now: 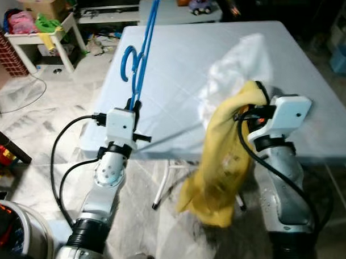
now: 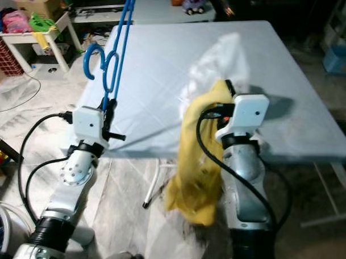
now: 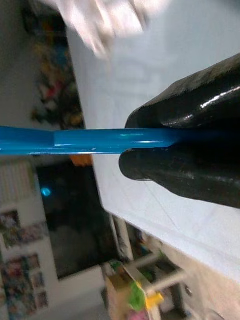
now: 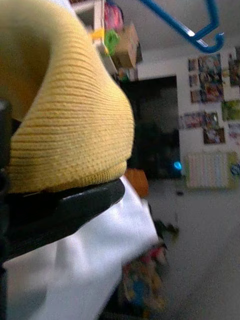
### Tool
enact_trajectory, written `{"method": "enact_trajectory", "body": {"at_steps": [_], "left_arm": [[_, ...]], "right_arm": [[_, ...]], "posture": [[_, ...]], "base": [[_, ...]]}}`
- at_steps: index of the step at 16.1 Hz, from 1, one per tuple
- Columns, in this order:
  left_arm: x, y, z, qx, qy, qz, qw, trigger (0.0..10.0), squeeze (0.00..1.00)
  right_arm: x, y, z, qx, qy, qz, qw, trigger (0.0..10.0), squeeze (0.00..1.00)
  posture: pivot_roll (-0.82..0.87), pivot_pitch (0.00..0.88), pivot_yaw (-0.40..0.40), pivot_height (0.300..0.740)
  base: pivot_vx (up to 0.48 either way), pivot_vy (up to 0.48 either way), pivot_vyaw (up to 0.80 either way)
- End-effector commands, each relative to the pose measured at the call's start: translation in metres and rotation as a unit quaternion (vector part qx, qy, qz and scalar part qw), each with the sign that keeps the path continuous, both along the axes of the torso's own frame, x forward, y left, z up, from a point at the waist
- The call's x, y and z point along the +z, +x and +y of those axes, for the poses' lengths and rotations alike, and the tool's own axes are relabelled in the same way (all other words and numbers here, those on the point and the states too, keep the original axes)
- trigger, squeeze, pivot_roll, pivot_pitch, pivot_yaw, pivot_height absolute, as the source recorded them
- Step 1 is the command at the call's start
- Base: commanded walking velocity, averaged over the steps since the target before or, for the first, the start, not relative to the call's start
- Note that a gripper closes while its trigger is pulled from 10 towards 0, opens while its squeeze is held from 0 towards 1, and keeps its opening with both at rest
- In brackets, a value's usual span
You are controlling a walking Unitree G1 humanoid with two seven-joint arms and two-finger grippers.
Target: Hang hanger
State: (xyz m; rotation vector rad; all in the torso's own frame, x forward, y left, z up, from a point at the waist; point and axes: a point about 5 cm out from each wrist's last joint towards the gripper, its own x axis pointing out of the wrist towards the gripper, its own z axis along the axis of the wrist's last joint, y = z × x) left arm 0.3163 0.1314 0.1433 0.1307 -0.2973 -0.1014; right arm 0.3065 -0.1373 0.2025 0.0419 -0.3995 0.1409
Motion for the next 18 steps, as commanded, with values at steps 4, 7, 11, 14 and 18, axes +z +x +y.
{"method": "enact_trajectory", "body": {"at_steps": [4,7,11,14,18], "left_arm": [[-0.010,-0.011,0.015,0.049,0.023,0.005,0.999,10.0,0.00],[-0.020,-0.018,0.018,0.082,0.037,0.020,0.996,10.0,0.00],[-0.019,-0.018,0.017,0.083,0.043,0.017,0.995,10.0,0.00],[-0.016,-0.021,0.015,0.080,0.050,0.013,0.995,10.0,0.00],[-0.023,-0.031,0.021,0.075,0.055,0.024,0.995,10.0,0.00]], "right_arm": [[0.005,0.001,0.002,0.022,-0.008,-0.005,1.000,10.0,0.00],[0.003,0.001,0.000,0.024,-0.008,0.003,1.000,10.0,0.00],[-0.001,0.001,0.002,0.036,-0.004,0.017,0.999,10.0,0.00],[0.004,0.017,0.001,0.068,-0.010,0.034,0.997,10.0,0.00],[0.008,0.026,-0.003,0.077,-0.013,0.040,0.996,10.0,0.00]], "posture": [[-0.02,0.139,0.025,0.740],[-0.01,0.148,0.009,0.740],[-0.01,0.152,0.014,0.740],[0.01,0.165,0.012,0.740],[0.03,0.181,-0.002,0.740]], "base": [[0.000,0.000,0.00],[0.000,0.000,0.00],[0.000,0.000,0.00],[0.000,0.000,0.00],[0.000,0.000,0.00]]}}
